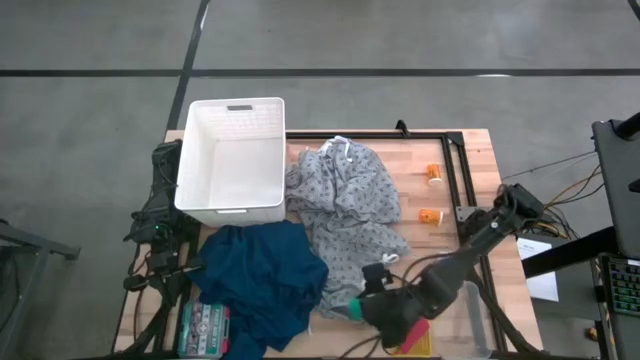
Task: Pick & Place Medicine items
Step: Put the green bandage into the yellow bin
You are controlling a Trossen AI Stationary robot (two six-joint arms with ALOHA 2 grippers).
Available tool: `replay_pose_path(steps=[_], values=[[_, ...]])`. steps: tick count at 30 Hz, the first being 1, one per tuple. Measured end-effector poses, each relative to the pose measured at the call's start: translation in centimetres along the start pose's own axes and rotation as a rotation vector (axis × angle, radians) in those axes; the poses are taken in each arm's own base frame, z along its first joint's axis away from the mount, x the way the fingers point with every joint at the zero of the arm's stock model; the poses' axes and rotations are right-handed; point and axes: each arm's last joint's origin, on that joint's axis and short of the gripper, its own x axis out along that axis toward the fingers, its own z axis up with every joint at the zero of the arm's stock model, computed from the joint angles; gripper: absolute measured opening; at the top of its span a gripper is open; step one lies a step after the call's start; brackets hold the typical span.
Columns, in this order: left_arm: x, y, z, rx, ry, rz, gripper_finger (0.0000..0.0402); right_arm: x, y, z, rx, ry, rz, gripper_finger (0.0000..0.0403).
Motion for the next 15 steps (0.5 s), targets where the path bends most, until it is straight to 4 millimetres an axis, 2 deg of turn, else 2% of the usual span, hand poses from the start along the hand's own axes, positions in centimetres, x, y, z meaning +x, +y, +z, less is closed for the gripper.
replay_pose_path(steps=[7, 15], values=[[0.0, 0.0, 0.0, 0.000, 0.000, 0.000, 0.0047, -1.6, 1.4, -1.7, -0.024, 0.038, 0.009, 0.0205], [0.0, 0.0, 0.0, 0.000, 0.000, 0.000, 0.0047, -2.8, 2.6, -3.9, -0.132, 0.168, -0.014, 0.0205]])
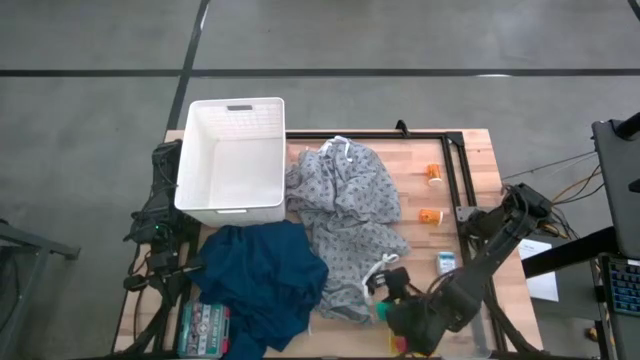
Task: Pick & Place Medicine items
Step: Put the green bandage into the yellow bin
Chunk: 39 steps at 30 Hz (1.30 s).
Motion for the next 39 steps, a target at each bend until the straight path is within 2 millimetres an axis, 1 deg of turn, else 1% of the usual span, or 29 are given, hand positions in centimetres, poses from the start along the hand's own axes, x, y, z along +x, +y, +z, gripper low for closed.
replay_pose_path(steps=[9, 14, 21, 39], values=[[0.0, 0.0, 0.0, 0.000, 0.000, 0.000, 0.0047, -1.0, 2.2, -2.0, -0.111, 0.069, 0.014, 0.0205], [0.0, 0.0, 0.0, 0.000, 0.000, 0.000, 0.0047, -0.9, 2.7, -3.1, -0.151, 0.121, 0.022, 0.0205], [0.0, 0.0, 0.0, 0.000, 0.000, 0.000, 0.0047, 0.6, 2.6, -4.5, -0.161, 0.170, -0.002, 0.0205], [0.0, 0.0, 0.0, 0.000, 0.001, 0.000, 0.0047, 3.7, 3.2, -6.3, -0.130, 0.100, 0.058, 0.0206]])
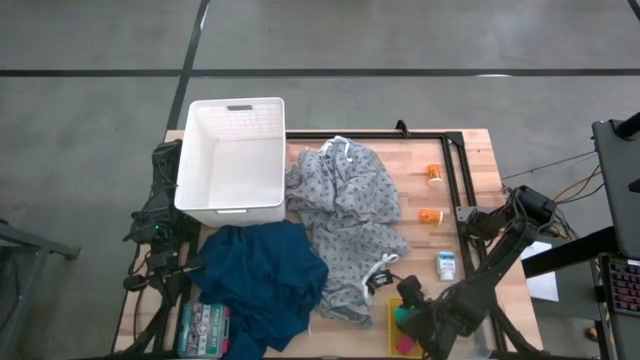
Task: Pick & Place Medicine items
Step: Put the green bandage into the yellow bin
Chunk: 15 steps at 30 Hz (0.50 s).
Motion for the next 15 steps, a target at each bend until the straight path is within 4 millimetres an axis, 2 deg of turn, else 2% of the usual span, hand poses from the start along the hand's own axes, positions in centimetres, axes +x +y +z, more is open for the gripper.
replay_pose_path(steps=[9, 15], values=[[0.00, 0.00, 0.00, 0.000, 0.000, -0.001, 0.0047, 0.69, 0.03, -0.45, 0.008, -0.008, 0.003, 0.0207], [0.00, 0.00, -0.01, 0.000, 0.000, 0.000, 0.0047, 0.46, 0.09, -0.13, 0.028, -0.027, 0.010, 0.0238]])
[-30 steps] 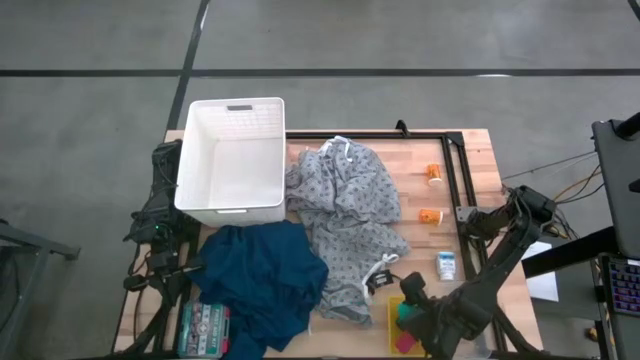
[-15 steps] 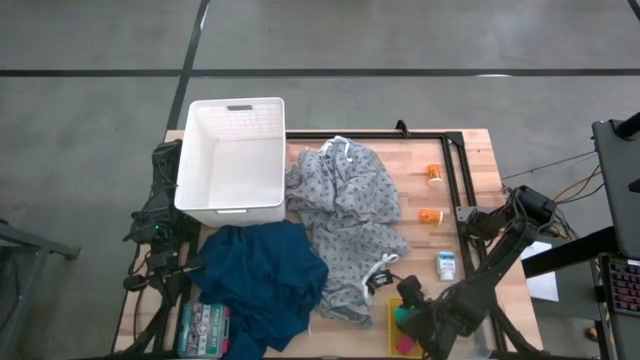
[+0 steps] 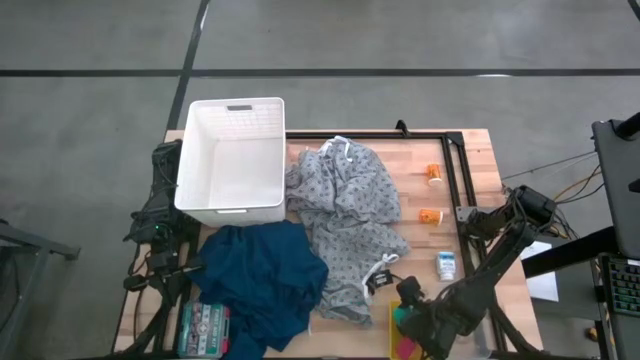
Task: Pick & Place Medicine items
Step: Put the green bandage into the yellow bin, then put the top orange pill bottle into the transparent bin
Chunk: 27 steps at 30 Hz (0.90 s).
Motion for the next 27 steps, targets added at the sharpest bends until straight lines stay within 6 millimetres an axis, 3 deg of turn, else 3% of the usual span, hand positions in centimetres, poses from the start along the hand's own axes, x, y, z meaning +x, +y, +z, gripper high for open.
replay_pose_path(steps=[12, 19, 27], values=[[0.0, 0.0, 0.0, 0.000, 0.000, 0.000, 0.0047, -0.3, 0.0, 0.2, 0.000, -0.015, 0.001, 0.0303], [0.0, 0.0, 0.0, 0.000, 0.000, 0.000, 0.0047, -0.8, 0.0, 0.7, -0.013, -0.033, 0.009, 0.0308], [0.0, 0.0, 0.0, 0.000, 0.000, 0.000, 0.0047, -3.2, -0.4, 1.9, -0.012, -0.131, 0.004, 0.0302]])
